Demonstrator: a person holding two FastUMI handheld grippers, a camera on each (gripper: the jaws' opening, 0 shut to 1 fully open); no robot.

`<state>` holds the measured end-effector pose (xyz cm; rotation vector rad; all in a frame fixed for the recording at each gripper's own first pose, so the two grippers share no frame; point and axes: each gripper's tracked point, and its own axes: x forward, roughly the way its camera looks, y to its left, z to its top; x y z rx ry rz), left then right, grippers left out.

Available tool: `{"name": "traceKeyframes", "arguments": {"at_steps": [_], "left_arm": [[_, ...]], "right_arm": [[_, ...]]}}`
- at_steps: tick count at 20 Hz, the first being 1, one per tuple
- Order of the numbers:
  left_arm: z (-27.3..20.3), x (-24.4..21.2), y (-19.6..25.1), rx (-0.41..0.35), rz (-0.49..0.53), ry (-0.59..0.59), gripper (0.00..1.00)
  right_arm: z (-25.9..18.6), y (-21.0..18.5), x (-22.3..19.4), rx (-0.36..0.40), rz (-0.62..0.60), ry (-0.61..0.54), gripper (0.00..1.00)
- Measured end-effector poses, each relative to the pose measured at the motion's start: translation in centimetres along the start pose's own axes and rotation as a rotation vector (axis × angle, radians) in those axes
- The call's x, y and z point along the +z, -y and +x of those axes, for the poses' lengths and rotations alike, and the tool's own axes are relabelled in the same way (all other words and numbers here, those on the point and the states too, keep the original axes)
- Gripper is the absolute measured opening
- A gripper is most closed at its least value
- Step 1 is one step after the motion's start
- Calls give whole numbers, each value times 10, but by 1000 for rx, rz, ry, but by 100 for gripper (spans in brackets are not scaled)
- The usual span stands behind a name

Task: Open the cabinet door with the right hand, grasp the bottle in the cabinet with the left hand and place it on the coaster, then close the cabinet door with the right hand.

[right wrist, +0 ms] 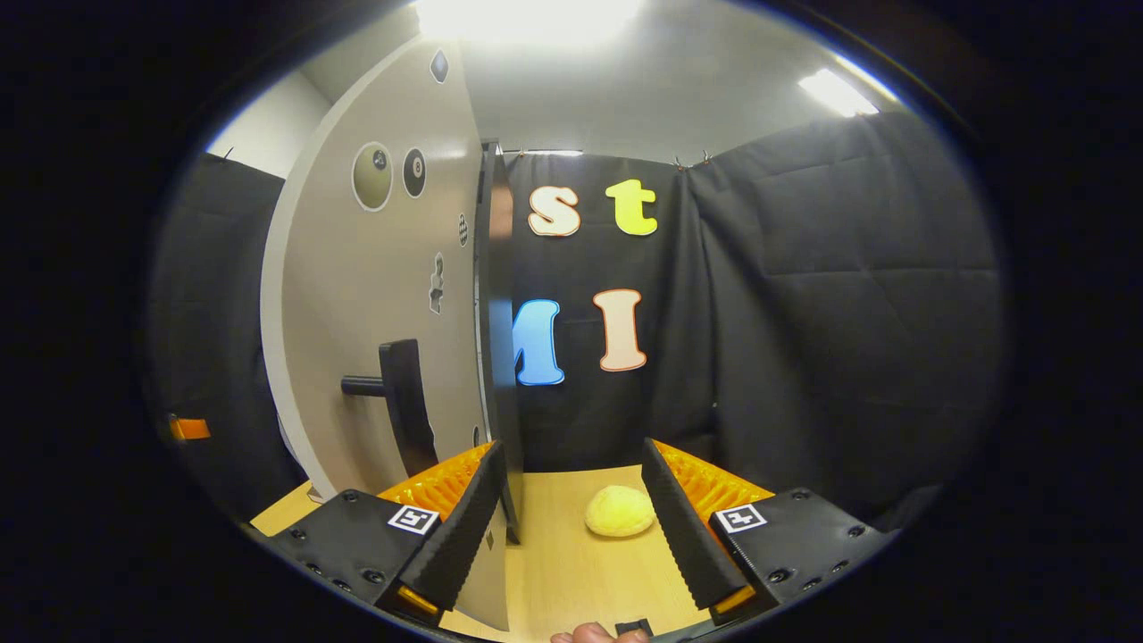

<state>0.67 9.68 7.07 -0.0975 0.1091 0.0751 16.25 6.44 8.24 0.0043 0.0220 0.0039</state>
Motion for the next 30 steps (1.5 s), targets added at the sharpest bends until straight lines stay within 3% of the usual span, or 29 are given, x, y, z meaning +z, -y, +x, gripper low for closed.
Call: {"name": "traceKeyframes", "arguments": {"at_steps": [1,4,10,14,15,16,17,18,25,29,30], "left_arm": [[-3,0,-3,9,6,1,85],[-4,-5,-3,11,2,-3,85],[-11,-17,-13,35,-7,-30,88],[-20,-26,-23,59,-27,-51,85],[-23,-27,-26,69,-36,-52,88],[-25,-29,-30,78,-41,-52,88],[-28,-30,-35,92,-41,-53,88],[-31,-32,-41,107,-37,-55,85],[-57,-34,-70,182,-32,-73,85],[-66,-29,-81,212,-22,-66,85],[-67,-28,-82,214,-22,-65,85]], "right_arm": [[-1,-1,4,-6,-19,8,96],[-2,-10,10,-3,-27,27,95],[-5,-48,8,79,-6,14,96],[-3,-87,4,167,11,-10,95],[-2,-99,2,194,25,-19,91],[0,-110,1,217,37,-30,95],[3,-119,0,232,45,-39,91],[8,-126,0,238,51,-44,95],[37,-199,-8,364,131,-114,97],[42,-233,-3,469,95,-127,97],[44,-245,2,484,90,-111,93]]}}
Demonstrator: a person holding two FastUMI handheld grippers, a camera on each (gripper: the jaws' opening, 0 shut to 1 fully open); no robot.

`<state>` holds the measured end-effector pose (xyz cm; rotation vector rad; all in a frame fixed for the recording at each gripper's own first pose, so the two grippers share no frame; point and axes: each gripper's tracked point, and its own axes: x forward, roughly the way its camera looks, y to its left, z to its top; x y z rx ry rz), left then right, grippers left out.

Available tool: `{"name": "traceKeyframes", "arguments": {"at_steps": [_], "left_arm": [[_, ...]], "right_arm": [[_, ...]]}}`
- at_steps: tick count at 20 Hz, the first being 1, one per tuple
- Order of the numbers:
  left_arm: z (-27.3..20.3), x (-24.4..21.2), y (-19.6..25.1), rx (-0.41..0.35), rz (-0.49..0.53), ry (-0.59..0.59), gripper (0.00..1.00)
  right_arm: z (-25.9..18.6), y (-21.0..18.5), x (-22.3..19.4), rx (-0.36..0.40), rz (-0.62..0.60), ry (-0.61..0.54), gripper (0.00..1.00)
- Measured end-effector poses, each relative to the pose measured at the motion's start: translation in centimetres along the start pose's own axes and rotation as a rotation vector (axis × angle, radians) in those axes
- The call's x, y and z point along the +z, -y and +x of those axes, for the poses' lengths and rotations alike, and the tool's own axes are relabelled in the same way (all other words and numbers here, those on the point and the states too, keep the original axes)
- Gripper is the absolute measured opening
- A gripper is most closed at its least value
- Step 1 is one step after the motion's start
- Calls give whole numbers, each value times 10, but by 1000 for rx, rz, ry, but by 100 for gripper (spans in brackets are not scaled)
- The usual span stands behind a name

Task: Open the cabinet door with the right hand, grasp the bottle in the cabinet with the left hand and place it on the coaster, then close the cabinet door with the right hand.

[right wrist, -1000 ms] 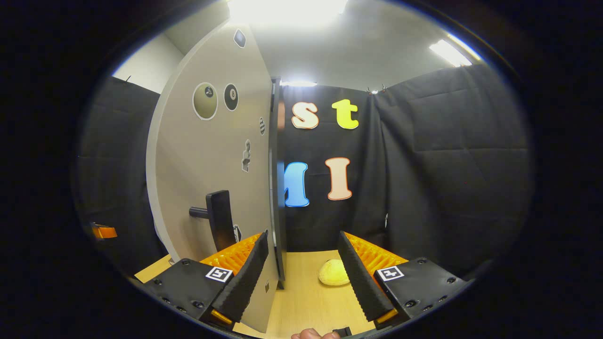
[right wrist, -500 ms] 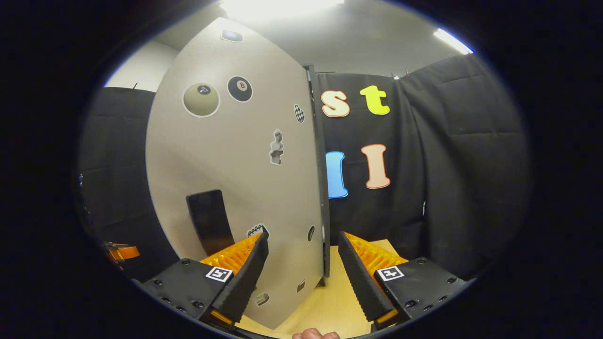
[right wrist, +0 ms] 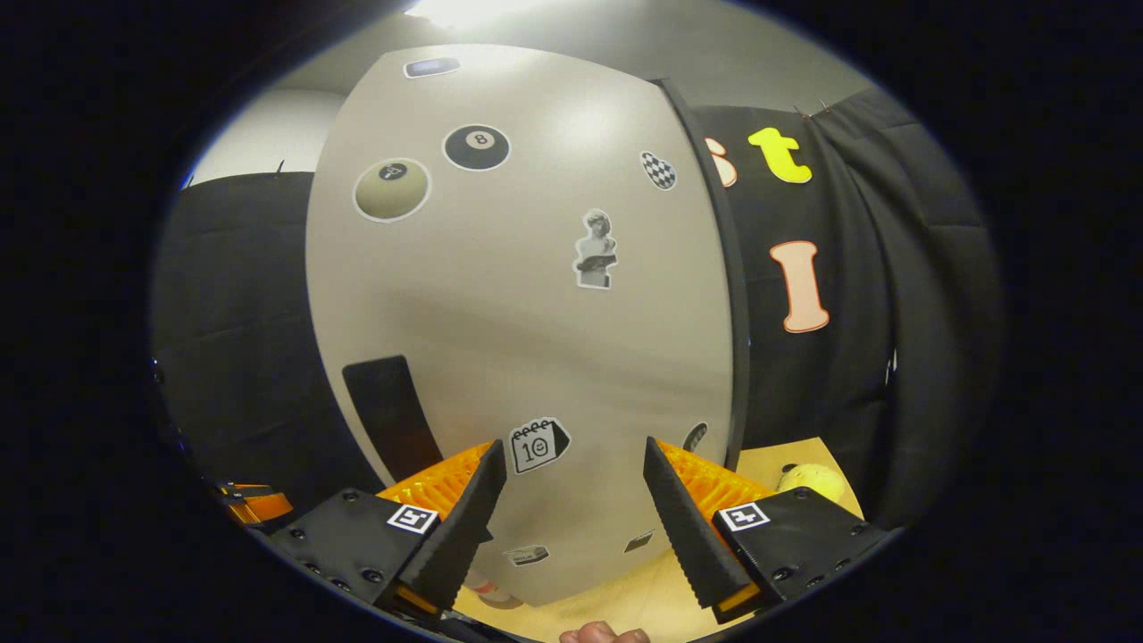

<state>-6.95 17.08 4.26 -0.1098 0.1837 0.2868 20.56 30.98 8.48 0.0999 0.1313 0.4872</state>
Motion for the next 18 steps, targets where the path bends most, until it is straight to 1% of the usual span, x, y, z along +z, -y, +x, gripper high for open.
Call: {"name": "traceKeyframes", "arguments": {"at_steps": [1,3,4,5,9,15,16,17,18], "left_arm": [[0,0,1,-2,-2,-1,85],[4,-1,6,-13,-7,5,85],[0,-1,10,-23,-13,9,87],[0,-1,16,-38,-20,14,85],[5,2,39,-108,-51,50,86],[23,-3,64,-159,-13,73,85],[25,-2,69,-170,-10,80,87],[27,-1,74,-178,-7,86,85],[31,-3,78,-182,-2,89,85]], "right_arm": [[2,-6,6,14,-7,18,98],[3,-17,17,28,-30,53,98],[-2,-19,19,29,-49,65,98],[-7,-16,20,21,-72,77,98],[-25,6,14,-27,-143,88,98],[-54,44,-8,-119,-144,41,98],[-58,52,-11,-134,-144,35,98],[-63,60,-13,-151,-143,28,98],[-67,67,-15,-167,-142,20,98]]}}
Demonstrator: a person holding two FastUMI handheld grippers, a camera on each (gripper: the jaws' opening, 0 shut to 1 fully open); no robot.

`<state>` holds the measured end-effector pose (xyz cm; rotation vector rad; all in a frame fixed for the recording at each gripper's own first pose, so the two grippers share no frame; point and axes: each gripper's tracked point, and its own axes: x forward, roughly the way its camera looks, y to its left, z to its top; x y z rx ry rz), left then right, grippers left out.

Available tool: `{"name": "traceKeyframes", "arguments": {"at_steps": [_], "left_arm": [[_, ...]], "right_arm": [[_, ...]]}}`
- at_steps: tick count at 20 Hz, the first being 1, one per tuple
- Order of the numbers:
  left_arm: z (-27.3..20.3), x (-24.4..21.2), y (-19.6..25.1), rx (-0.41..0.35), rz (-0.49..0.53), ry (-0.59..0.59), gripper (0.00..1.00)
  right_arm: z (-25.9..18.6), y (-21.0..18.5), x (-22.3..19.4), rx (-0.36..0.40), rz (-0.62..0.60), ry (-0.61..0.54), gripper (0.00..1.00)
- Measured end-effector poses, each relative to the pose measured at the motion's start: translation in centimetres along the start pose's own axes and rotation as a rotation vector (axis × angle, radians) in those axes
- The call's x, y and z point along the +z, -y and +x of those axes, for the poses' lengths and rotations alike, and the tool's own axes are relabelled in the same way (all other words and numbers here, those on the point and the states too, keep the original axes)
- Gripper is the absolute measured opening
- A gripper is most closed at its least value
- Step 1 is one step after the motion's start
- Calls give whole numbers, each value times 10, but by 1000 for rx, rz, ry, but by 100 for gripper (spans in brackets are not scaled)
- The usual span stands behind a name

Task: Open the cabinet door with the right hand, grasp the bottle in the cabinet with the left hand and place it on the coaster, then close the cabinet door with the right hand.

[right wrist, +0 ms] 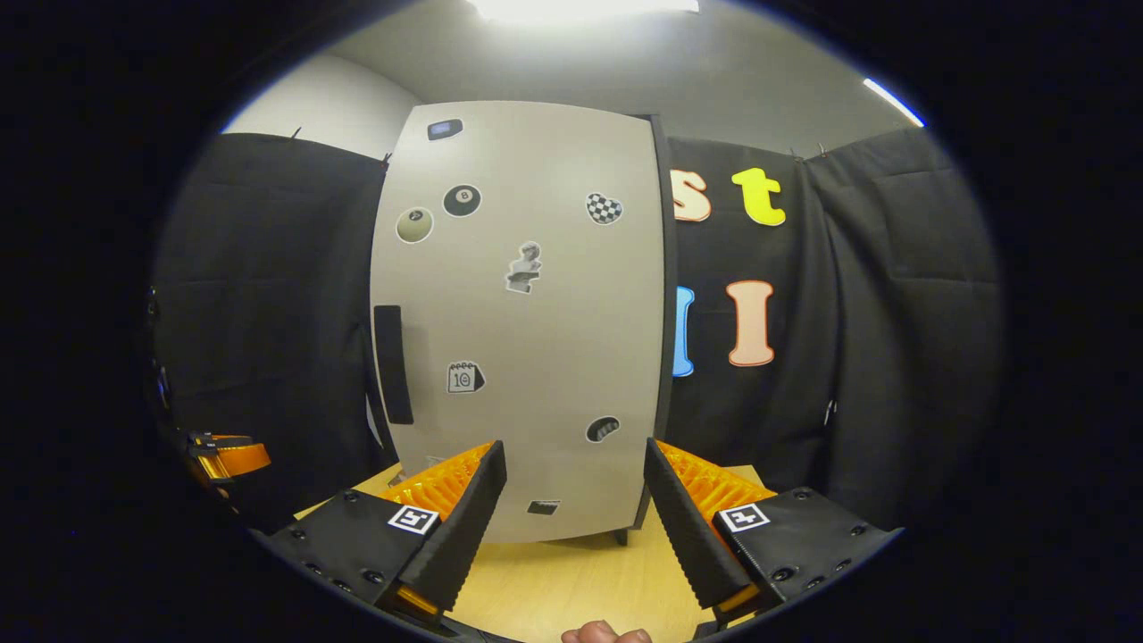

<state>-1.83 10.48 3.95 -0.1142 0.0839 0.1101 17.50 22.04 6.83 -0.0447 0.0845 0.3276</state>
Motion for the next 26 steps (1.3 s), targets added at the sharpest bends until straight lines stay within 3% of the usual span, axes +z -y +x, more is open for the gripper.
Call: {"name": "traceKeyframes", "arguments": {"at_steps": [5,12,14,17,18,21,24,26], "left_arm": [[13,4,4,17,80,20,85],[13,28,13,42,148,58,88],[18,35,21,27,122,66,85],[23,39,35,14,87,68,89],[26,39,40,16,85,69,85],[30,44,59,0,47,78,85],[41,57,82,-3,-11,108,85],[50,73,96,6,8,156,88]], "right_arm": [[-15,33,-11,-65,1,-18,98],[-21,57,-29,-58,29,-24,98],[-23,69,-30,-59,39,-16,98],[-25,80,-33,-47,37,-14,98],[-24,85,-33,-47,34,-9,98],[-19,97,-30,-30,47,2,98],[-1,102,-23,21,84,5,98],[12,107,-18,59,101,-3,98]]}}
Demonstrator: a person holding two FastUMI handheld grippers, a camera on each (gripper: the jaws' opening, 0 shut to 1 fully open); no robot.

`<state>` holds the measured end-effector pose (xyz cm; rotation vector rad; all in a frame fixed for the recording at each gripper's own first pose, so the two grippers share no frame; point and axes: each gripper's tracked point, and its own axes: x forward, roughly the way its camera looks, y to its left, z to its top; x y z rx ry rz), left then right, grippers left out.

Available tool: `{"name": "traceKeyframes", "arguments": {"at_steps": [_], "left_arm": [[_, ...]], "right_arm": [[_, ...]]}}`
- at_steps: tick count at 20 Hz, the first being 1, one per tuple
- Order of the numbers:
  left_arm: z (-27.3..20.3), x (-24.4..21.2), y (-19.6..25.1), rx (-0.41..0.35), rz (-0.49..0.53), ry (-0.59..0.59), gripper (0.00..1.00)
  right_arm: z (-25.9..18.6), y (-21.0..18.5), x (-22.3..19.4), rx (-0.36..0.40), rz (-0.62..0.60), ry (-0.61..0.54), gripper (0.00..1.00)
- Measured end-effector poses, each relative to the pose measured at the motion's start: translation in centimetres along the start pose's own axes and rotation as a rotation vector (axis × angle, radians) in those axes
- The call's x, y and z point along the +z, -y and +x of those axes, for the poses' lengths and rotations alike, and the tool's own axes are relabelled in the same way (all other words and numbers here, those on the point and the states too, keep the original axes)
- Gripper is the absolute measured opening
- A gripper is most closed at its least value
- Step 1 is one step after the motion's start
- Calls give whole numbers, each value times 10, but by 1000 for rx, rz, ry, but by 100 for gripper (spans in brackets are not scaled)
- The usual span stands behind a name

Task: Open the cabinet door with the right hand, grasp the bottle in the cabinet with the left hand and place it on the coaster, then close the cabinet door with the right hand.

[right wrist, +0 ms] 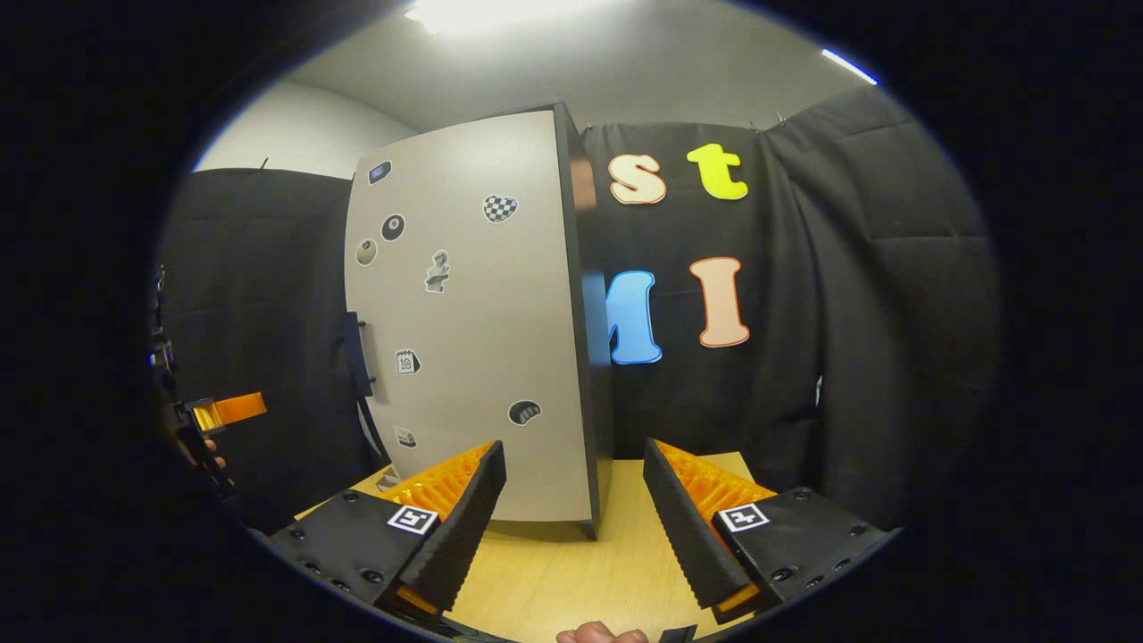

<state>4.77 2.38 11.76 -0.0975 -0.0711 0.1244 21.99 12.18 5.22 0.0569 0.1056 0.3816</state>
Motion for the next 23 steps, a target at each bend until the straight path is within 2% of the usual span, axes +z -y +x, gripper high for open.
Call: {"name": "traceKeyframes", "arguments": {"at_steps": [1,2,5,7,8,9,10,11,12,13,14,18,19,20,21,23], "left_arm": [[4,6,7,8,19,22,85],[7,7,18,5,32,44,87],[18,4,46,-12,3,85,85],[26,2,54,1,3,104,85],[30,4,56,4,-3,126,85],[33,4,63,-15,-16,138,87],[38,-2,74,-40,-32,127,85],[43,-14,77,-35,-53,98,88],[49,-25,71,-3,-73,78,90],[51,-32,67,29,-87,75,84],[50,-34,65,51,-96,91,87],[27,-7,44,176,-149,344,84],[23,1,39,189,-182,385,87],[19,-2,33,209,-212,390,89],[17,-3,27,229,-223,377,87],[17,-4,19,244,-171,339,87]], "right_arm": [[5,5,2,16,-1,-2,93],[9,11,6,25,-4,4,98],[27,11,11,93,1,34,98],[40,3,12,156,11,39,98],[44,4,15,168,18,56,93],[48,3,15,178,21,65,93],[52,0,13,190,27,70,93],[54,-3,12,202,28,77,98],[55,-5,10,209,22,83,98],[56,-7,8,212,10,90,98],[57,-9,7,216,-11,102,98],[64,-11,-2,208,-49,103,98],[66,-10,-6,201,-33,87,98],[67,-9,-9,191,-11,73,98],[69,-10,-9,185,10,68,98],[69,-13,-9,172,17,68,98]]}}
